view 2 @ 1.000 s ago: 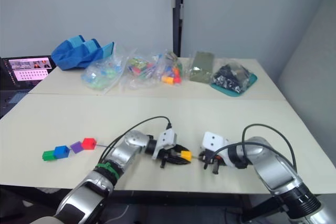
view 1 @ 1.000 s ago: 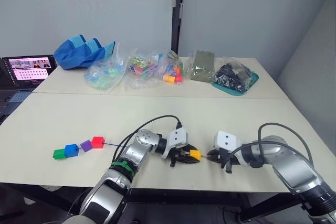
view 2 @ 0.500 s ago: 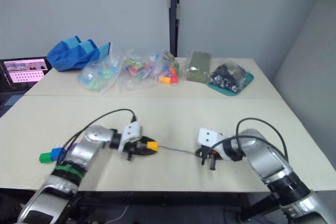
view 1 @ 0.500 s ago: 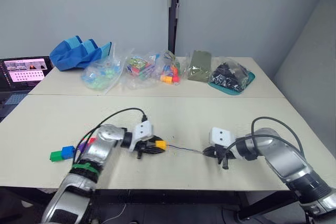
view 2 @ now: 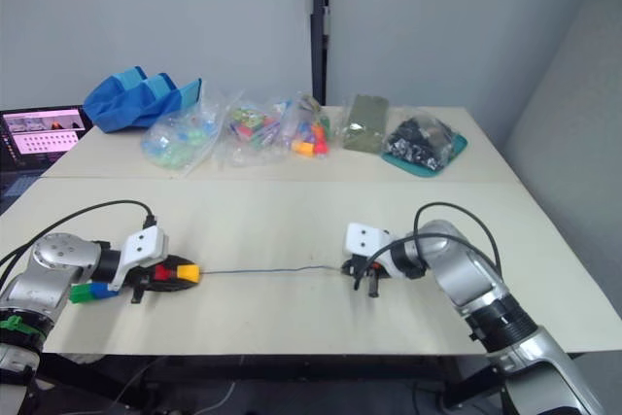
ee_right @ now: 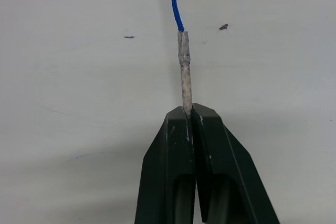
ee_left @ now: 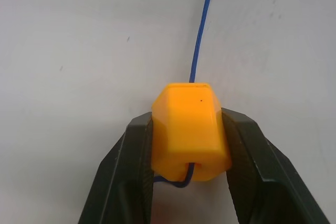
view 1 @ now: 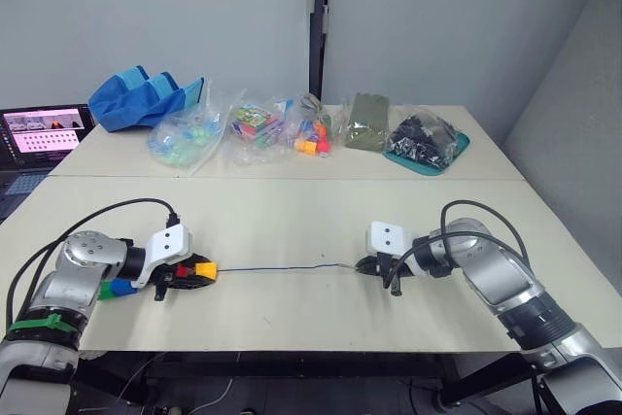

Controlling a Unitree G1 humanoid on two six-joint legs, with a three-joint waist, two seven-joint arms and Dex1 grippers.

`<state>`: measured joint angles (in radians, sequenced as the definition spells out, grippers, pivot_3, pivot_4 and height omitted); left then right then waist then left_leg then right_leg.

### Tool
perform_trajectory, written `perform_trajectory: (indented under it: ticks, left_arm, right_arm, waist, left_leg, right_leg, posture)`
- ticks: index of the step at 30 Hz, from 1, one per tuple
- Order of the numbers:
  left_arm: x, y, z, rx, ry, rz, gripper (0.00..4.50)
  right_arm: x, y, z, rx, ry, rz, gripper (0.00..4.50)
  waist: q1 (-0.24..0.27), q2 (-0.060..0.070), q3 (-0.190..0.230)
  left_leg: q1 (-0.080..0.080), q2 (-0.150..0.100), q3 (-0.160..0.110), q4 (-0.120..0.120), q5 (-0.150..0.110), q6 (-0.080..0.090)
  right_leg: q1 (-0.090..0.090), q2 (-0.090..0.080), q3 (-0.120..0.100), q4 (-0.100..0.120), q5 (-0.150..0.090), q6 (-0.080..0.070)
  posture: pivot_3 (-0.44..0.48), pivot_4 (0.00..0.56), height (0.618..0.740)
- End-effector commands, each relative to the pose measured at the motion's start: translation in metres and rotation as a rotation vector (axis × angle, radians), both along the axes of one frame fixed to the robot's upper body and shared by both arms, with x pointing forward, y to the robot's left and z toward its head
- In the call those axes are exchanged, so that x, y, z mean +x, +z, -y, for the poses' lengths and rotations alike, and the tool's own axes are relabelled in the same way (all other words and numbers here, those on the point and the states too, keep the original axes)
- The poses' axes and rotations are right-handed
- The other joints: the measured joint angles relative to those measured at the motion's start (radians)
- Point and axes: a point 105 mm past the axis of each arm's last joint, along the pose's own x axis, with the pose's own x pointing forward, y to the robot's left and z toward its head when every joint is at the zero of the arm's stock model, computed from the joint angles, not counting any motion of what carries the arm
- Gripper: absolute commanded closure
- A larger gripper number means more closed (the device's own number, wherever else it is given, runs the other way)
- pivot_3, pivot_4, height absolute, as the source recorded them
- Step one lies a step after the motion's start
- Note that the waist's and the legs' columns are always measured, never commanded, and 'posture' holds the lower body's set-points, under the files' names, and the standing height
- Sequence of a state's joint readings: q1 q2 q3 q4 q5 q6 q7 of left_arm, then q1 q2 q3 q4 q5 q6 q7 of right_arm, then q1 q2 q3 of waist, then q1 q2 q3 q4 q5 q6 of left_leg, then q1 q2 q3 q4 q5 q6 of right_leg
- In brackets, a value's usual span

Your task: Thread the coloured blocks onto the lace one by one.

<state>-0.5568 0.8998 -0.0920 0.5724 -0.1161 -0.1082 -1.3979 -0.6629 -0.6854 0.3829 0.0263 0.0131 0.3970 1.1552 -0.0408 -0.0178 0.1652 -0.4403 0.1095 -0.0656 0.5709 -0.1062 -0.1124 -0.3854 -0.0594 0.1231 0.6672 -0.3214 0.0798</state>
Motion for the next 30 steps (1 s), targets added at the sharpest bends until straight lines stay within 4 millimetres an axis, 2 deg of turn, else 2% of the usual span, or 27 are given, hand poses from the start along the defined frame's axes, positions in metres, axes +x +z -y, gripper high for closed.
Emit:
perform_trajectory:
  ticks: [1, 6, 7, 9, 12, 17, 24, 27, 30]
  left_arm:
    - [0.002, 0.005, -0.015, 0.030, 0.047, -0.043, 1.91]
    - [0.006, 0.026, -0.017, 0.158, -0.009, -0.056, 0.19]
    - [0.009, 0.031, -0.014, 0.179, -0.027, -0.044, 0.09]
    - [0.021, 0.045, -0.005, 0.250, -0.058, 0.017, 0.09]
    - [0.021, 0.053, 0.010, 0.271, -0.116, -0.023, 0.09]
    - [0.018, 0.049, 0.018, 0.324, -0.082, -0.111, 0.09]
    - [0.022, 0.034, 0.025, 0.391, -0.027, -0.136, 0.09]
    - [0.018, 0.027, 0.030, 0.380, -0.044, -0.163, 0.82]
    - [0.017, 0.021, 0.031, 0.390, -0.050, -0.161, 1.87]
  right_arm:
    - [0.000, 0.014, -0.007, 0.017, 0.031, 0.046, 4.50]
    - [-0.002, 0.021, -0.006, 0.020, 0.039, 0.049, 4.50]
    - [-0.003, 0.022, -0.005, 0.020, 0.039, 0.048, 4.50]
    - [-0.004, 0.023, -0.005, 0.024, 0.032, 0.045, 4.50]
    - [-0.005, 0.022, -0.006, 0.033, 0.023, 0.040, 4.50]
    - [-0.008, 0.018, -0.009, 0.047, 0.009, 0.028, 4.50]
    - [-0.007, 0.015, -0.007, 0.052, -0.021, 0.024, 4.50]
    - [-0.005, 0.016, -0.006, 0.052, -0.028, 0.031, 4.50]
    - [-0.004, 0.018, -0.004, 0.051, -0.033, 0.036, 4.50]
  waist:
    - [0.000, 0.000, 0.000]
    - [0.002, 0.000, 0.000]
    - [0.003, 0.000, 0.000]
    - [0.007, 0.000, 0.001]
    - [0.016, -0.001, 0.001]
    - [0.017, -0.001, 0.001]
    - [0.021, -0.001, 0.001]
    - [0.020, -0.001, 0.001]
    - [0.023, -0.001, 0.001]
  left_leg:
    - [0.000, 0.000, 0.000, 0.000, 0.000, 0.000]
    - [-0.002, 0.000, 0.000, 0.000, 0.000, 0.000]
    - [-0.003, 0.000, 0.000, 0.000, 0.000, 0.000]
    - [-0.003, 0.000, 0.000, 0.000, 0.000, 0.000]
    - [-0.003, 0.000, 0.000, 0.001, 0.000, 0.000]
    - [-0.003, 0.000, 0.000, 0.000, 0.000, 0.000]
    - [-0.004, 0.000, 0.000, 0.000, 0.000, 0.000]
    - [-0.004, 0.000, 0.000, 0.000, 0.000, 0.000]
    - [-0.004, 0.000, 0.000, 0.001, 0.000, 0.000]
  right_leg:
    - [0.000, 0.000, 0.000, 0.000, 0.000, 0.000]
    - [-0.002, 0.000, 0.000, 0.000, 0.000, 0.000]
    - [-0.002, 0.000, 0.000, 0.000, 0.000, 0.000]
    - [-0.002, 0.000, 0.000, 0.000, 0.000, 0.000]
    - [-0.002, 0.000, 0.000, 0.000, 0.000, 0.000]
    - [-0.003, 0.000, 0.000, 0.000, 0.000, 0.000]
    - [-0.002, 0.000, 0.000, 0.000, 0.000, 0.000]
    - [-0.003, 0.000, 0.000, 0.000, 0.000, 0.000]
    - [-0.002, 0.000, 0.000, 0.000, 0.000, 0.000]
  posture:
    - [0.000, 0.150, 0.740]
    - [0.000, 0.150, 0.740]
    - [0.000, 0.150, 0.740]
    - [0.000, 0.150, 0.740]
    - [0.000, 0.150, 0.740]
    - [0.000, 0.150, 0.740]
    - [0.000, 0.150, 0.740]
    - [0.000, 0.150, 0.740]
    - [0.000, 0.150, 0.740]
